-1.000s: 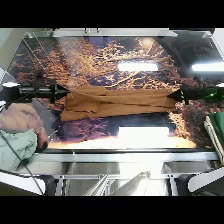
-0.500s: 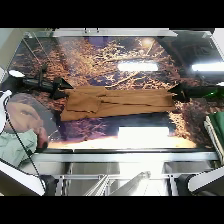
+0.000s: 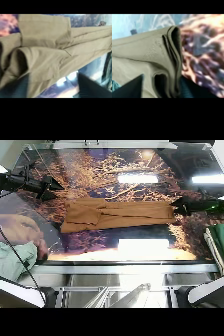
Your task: Fold the shirts.
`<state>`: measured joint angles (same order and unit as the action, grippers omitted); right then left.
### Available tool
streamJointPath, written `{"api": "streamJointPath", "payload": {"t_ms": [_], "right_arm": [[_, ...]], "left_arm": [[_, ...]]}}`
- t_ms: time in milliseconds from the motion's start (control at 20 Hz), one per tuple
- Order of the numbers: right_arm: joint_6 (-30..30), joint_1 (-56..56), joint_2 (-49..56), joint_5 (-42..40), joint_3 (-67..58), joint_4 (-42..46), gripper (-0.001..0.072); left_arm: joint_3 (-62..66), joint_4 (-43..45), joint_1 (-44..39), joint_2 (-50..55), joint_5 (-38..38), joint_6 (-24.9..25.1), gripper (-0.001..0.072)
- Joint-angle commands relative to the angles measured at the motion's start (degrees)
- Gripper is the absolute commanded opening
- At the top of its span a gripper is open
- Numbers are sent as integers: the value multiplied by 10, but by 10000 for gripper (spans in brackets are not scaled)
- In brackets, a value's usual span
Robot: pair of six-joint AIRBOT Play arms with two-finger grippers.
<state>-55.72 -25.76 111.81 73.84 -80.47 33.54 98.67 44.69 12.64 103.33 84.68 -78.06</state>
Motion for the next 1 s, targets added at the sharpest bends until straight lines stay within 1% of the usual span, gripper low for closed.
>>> {"api": "streamJointPath", "payload": {"t_ms": [0,50,100,150,200,300,400,550,700,850,950], "right_arm": [[3,37,4,9,-2,1,476],[4,46,4,14,-3,1,474],[4,52,4,23,-6,1,374],[15,52,4,36,-10,0,138],[24,51,4,54,-17,0,17],[23,50,-1,100,-35,-8,17],[8,49,-19,136,-52,-32,17],[-9,52,-63,180,-61,-106,17],[-13,74,-117,214,-61,-170,18],[-23,111,-185,208,-61,-178,18],[-37,133,-212,202,-61,-177,18]], "left_arm": [[5,2,-51,2,3,-5,0],[5,2,-74,7,-2,-5,9],[5,2,-101,11,-7,-4,9],[5,2,-128,15,-14,2,10],[5,3,-162,20,-27,8,10],[5,4,-226,38,-73,11,18],[5,3,-287,68,-125,10,18],[23,4,-364,129,-192,-2,9],[102,4,-411,201,-195,-33,9],[173,7,-424,262,-166,-75,9],[207,-9,-417,272,-141,-79,9]]}}
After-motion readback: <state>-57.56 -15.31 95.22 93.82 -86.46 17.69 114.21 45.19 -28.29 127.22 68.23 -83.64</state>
